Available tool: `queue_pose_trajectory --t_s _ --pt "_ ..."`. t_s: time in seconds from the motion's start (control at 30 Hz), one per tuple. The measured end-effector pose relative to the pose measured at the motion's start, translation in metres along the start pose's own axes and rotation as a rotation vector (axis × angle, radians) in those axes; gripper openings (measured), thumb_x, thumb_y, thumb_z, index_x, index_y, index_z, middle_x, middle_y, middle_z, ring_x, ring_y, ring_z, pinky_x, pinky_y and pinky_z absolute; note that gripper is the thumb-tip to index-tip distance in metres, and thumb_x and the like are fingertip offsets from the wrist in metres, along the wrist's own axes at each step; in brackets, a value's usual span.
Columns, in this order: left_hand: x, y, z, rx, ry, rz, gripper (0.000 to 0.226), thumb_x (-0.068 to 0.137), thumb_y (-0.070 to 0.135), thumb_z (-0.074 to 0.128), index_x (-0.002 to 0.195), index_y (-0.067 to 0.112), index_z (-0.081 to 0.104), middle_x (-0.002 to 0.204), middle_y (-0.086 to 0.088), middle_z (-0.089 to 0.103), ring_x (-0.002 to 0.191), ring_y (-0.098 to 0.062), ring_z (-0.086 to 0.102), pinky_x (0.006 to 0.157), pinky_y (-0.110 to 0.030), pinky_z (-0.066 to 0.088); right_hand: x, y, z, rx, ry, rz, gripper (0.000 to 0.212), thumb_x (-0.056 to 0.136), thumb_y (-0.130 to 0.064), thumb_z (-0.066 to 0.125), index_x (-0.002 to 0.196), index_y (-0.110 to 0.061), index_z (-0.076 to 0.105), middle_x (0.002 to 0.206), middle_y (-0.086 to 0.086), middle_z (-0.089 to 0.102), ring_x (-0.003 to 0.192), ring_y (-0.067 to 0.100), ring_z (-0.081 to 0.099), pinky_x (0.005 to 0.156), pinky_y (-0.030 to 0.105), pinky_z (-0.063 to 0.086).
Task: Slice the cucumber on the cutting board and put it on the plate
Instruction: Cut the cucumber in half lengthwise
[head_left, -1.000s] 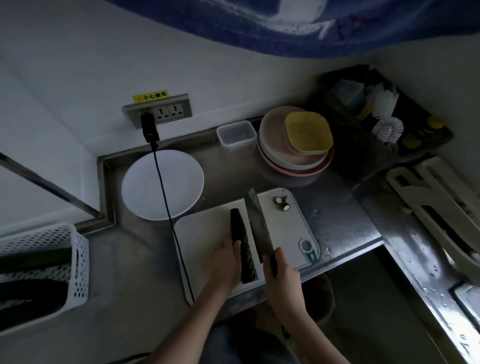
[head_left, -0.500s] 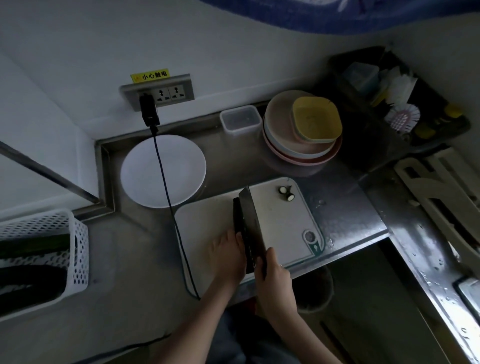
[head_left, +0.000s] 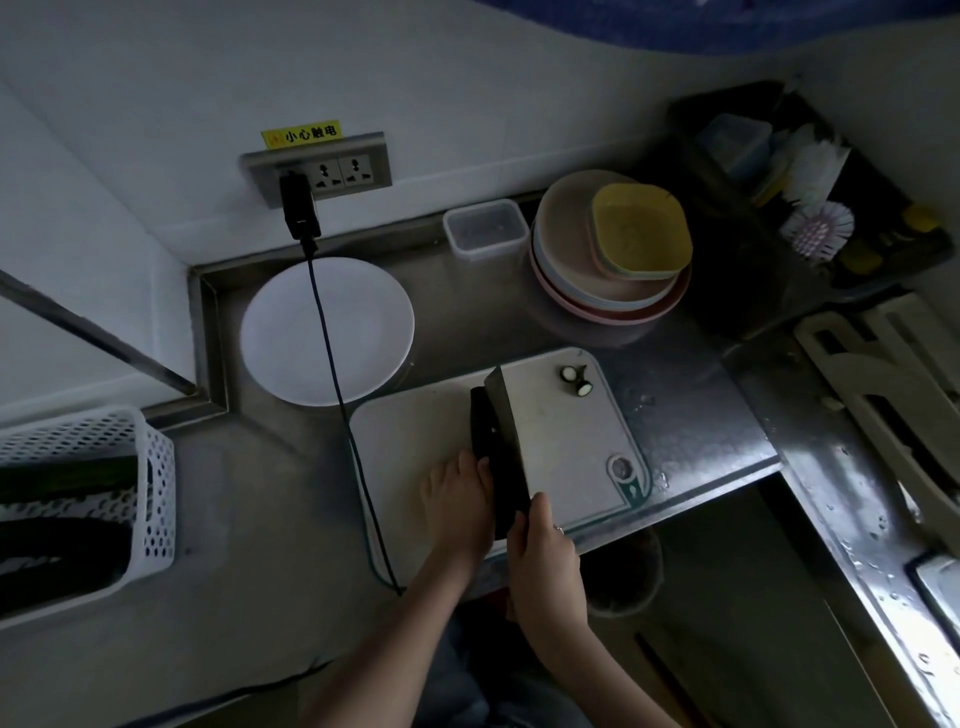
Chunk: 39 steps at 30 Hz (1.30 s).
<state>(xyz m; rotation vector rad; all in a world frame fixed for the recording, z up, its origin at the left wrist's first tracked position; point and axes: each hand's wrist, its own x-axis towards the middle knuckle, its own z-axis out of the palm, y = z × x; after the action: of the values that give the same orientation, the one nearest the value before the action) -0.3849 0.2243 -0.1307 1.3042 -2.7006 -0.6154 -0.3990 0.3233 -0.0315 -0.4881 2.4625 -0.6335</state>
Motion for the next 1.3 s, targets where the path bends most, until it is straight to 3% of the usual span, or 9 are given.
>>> queue_pose_trajectory --t_s 0.23,0.4,0.57,0.73,0.83,1.03,1.2,1.3 --pt "0.001 -0.009 0.004 -0.011 -0.036 0.02 0.035 0.092 0.027 0.025 0.092 0.016 0.058 0.09 -0.003 0.061 0.085 -0.027 0.056 0.072 -0.036 0.036 0.0 -0.002 0.003 0.002 -0.013 -0.008 0.012 0.101 -0.029 0.034 0.09 -0.023 0.031 0.074 0.005 0.058 0.066 0.026 0.059 0.053 0.039 0.045" --pt "0.001 -0.004 -0.002 -0.09 0.007 -0.006 0.051 0.089 0.034 0.011 0.089 0.014 0.058 0.088 -0.006 0.062 0.085 -0.029 0.057 0.073 -0.037 0.033 0.0 -0.003 0.005 -0.008 -0.005 0.02 0.007 0.1 -0.029 0.035 0.096 -0.023 0.034 0.076 0.004 0.059 0.07 0.028 0.06 0.057 0.042 0.05" --pt "0.001 -0.008 0.003 -0.056 -0.028 0.008 0.043 0.09 0.031 0.018 0.089 0.015 0.059 0.089 -0.005 0.061 0.085 -0.029 0.056 0.071 -0.036 0.033 0.0 -0.003 0.006 -0.027 -0.002 0.031 0.006 0.099 -0.029 0.036 0.097 -0.023 0.033 0.076 0.003 0.058 0.071 0.028 0.059 0.058 0.042 0.05" --pt "0.0 -0.009 0.007 0.01 -0.076 -0.001 0.013 0.095 0.022 0.046 0.098 0.017 0.057 0.096 -0.002 0.06 0.088 -0.026 0.052 0.069 -0.034 0.025 -0.001 -0.004 0.008 -0.046 0.016 0.03 0.008 0.099 -0.028 0.036 0.094 -0.025 0.031 0.075 0.003 0.056 0.069 0.026 0.059 0.057 0.042 0.05" --pt "-0.001 -0.01 0.009 0.029 -0.048 0.008 0.008 0.094 0.022 0.051 0.094 0.017 0.057 0.092 -0.003 0.059 0.084 -0.026 0.053 0.067 -0.033 0.021 -0.001 -0.003 0.011 -0.065 0.023 0.036 0.011 0.099 -0.027 0.037 0.093 -0.025 0.029 0.075 0.003 0.057 0.069 0.027 0.059 0.059 0.044 0.051" --pt "0.001 -0.005 0.002 -0.07 -0.034 -0.018 0.036 0.094 0.028 0.027 0.09 0.014 0.06 0.09 -0.006 0.063 0.085 -0.029 0.057 0.071 -0.036 0.036 0.006 -0.005 0.018 -0.102 -0.005 0.03 0.01 0.099 -0.025 0.036 0.092 -0.023 0.029 0.08 0.006 0.059 0.071 0.029 0.059 0.057 0.042 0.049" --pt "0.002 -0.005 0.005 -0.073 0.004 -0.014 0.03 0.091 0.027 0.035 0.081 0.015 0.06 0.079 -0.004 0.063 0.074 -0.027 0.058 0.066 -0.034 0.04 0.01 -0.003 0.022 -0.145 -0.024 0.03 0.01 0.1 -0.026 0.034 0.106 -0.019 0.034 0.087 0.007 0.062 0.076 0.03 0.061 0.061 0.043 0.052" --pt "0.001 -0.001 -0.001 -0.101 0.066 -0.033 0.035 0.088 0.027 0.031 0.072 0.014 0.059 0.07 -0.003 0.063 0.066 -0.027 0.058 0.061 -0.032 0.042 0.01 -0.003 0.019 -0.15 -0.039 0.039 0.012 0.101 -0.03 0.029 0.102 -0.019 0.031 0.09 0.01 0.064 0.081 0.033 0.064 0.062 0.042 0.051"
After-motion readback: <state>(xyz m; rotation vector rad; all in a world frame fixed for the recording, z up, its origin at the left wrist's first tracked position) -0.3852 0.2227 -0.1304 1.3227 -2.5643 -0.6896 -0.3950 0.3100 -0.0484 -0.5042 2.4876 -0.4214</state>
